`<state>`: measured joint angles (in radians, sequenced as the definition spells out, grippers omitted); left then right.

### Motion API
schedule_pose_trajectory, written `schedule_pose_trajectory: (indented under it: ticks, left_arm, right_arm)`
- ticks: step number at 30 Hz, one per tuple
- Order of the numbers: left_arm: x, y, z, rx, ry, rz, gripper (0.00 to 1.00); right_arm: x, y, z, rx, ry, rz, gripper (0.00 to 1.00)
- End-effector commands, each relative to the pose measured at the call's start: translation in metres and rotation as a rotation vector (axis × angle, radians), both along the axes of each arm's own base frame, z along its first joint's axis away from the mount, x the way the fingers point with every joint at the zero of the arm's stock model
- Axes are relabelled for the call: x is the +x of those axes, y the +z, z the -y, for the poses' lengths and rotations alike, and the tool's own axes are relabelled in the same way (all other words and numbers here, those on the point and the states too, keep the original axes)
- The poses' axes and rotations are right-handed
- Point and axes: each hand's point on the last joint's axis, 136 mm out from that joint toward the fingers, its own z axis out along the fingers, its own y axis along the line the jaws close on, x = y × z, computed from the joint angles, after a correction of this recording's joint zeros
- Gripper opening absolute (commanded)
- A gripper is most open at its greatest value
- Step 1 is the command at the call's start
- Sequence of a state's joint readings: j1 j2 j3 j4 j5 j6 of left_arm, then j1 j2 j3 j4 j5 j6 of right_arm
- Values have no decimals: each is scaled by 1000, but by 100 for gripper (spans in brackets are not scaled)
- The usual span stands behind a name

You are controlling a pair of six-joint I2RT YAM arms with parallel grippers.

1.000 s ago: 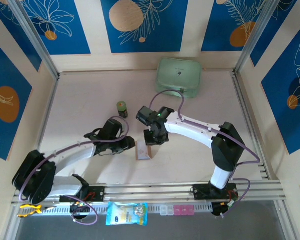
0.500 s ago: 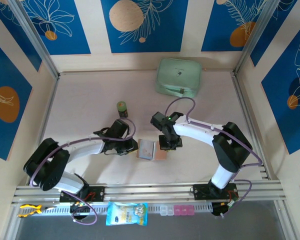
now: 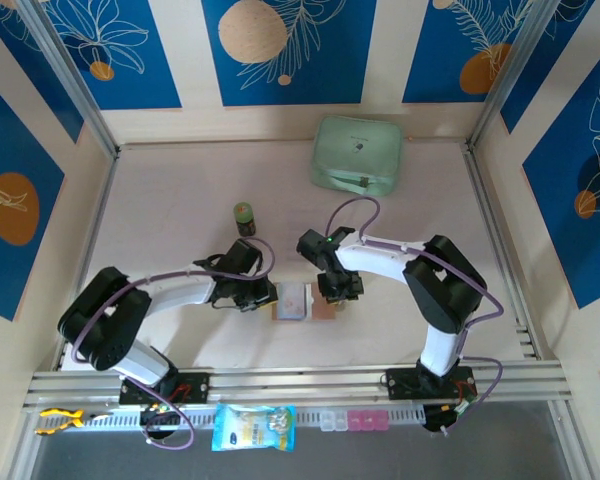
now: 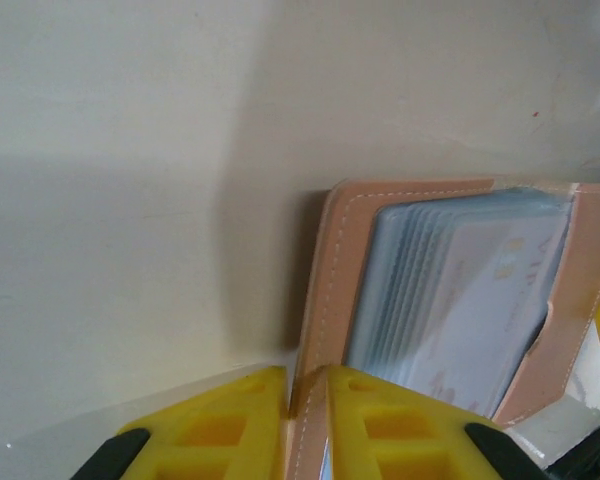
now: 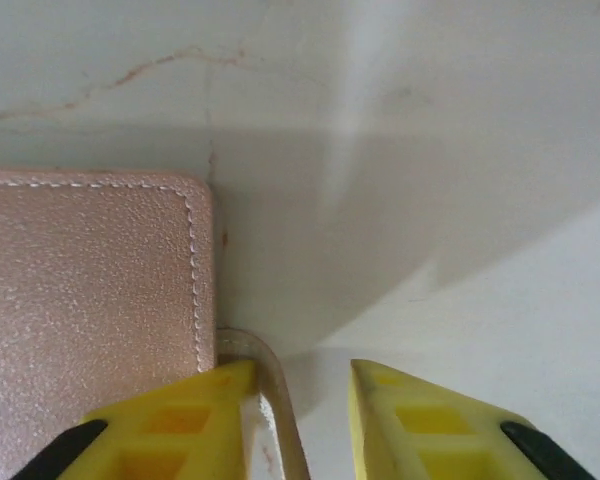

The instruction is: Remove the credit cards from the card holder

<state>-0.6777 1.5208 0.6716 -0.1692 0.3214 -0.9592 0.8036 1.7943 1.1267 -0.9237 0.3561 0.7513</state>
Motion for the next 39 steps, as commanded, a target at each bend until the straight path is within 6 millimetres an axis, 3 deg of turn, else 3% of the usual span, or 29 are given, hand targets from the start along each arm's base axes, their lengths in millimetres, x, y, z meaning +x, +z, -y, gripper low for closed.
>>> schedule_pose_trajectory:
  ticks: [1,5,11,22,28,33,36,39]
  left_arm:
    - [-5,-4,-1,28,-25,-21,17]
    - [-9,-10,-6,55,-28,-41,14]
    - [-13,-15,-11,82,-28,-54,12]
    - [-5,10,-5,42,-27,0,12]
    - [-4,22,-2,28,-40,18,11]
    - [-4,23,0,26,-45,17,10]
    - [-6,21,-1,35,-45,11,9]
    - [-6,20,-7,62,-35,14,10]
  right_arm:
    - [4,2,2,-72,18,26,43]
    - [0,-4,6,-157,39,20,55]
    - [-2,0,3,-155,40,23,56]
    - [2,65,-19,31,53,99,54]
    - [5,92,-45,150,85,127,49]
    - [3,108,-84,275,141,128,39]
    - [-4,105,-112,372,168,83,34]
    - [-11,93,-126,405,171,28,31]
